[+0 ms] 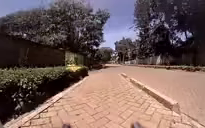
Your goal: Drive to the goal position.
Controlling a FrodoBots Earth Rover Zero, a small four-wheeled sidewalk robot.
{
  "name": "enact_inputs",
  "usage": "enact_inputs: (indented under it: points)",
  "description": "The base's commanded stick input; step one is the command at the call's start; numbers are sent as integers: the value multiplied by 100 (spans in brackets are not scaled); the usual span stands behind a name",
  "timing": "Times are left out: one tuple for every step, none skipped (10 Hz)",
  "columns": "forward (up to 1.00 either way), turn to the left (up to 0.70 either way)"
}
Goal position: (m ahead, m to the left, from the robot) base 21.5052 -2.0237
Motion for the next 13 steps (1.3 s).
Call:
enact_inputs:
  points:
    - [70, -22]
    - [70, -32]
    - [70, -16]
    - [70, 0]
    - [70, 0]
    - [70, 0]
    - [70, 0]
    - [70, 0]
    - [70, 0]
    - [70, 0]
    - [70, 0]
    - [70, 0]
    - [70, 0]
